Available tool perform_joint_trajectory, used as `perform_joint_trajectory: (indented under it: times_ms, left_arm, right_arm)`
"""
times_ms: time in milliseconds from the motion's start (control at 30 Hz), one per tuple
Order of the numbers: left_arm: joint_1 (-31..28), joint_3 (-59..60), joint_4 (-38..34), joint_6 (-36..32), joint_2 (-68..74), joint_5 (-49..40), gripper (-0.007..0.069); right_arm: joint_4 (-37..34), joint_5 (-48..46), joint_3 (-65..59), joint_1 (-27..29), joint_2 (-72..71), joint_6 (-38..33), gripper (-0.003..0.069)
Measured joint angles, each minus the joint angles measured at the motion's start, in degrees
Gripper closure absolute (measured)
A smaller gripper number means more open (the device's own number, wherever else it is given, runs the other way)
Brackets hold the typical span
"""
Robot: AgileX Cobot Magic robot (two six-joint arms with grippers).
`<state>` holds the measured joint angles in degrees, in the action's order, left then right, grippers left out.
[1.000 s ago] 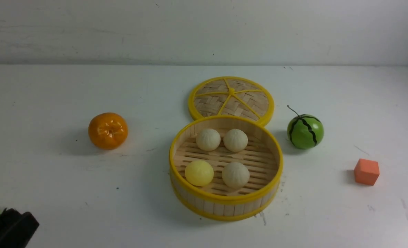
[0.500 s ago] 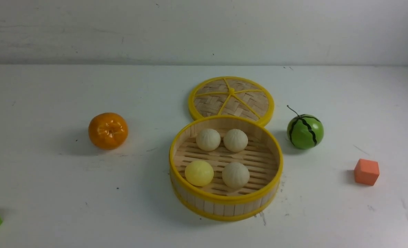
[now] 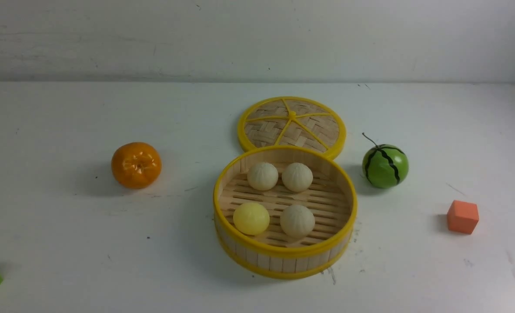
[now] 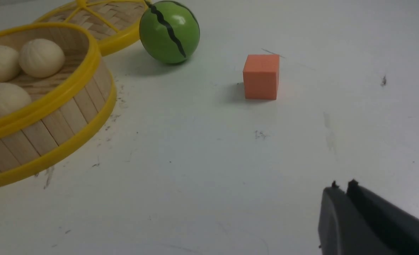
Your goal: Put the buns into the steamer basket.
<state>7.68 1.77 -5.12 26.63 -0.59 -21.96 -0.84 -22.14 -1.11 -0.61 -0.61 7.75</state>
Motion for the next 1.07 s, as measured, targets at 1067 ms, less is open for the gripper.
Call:
perform_joint_trajectory:
  times_ms: [1067]
  left_arm:
    - [0.0, 0.0, 0.0, 0.0, 0.0, 0.0, 0.0637]
  right_arm:
    - [0.0, 0.0, 0.0, 0.0, 0.0, 0.0, 0.0582]
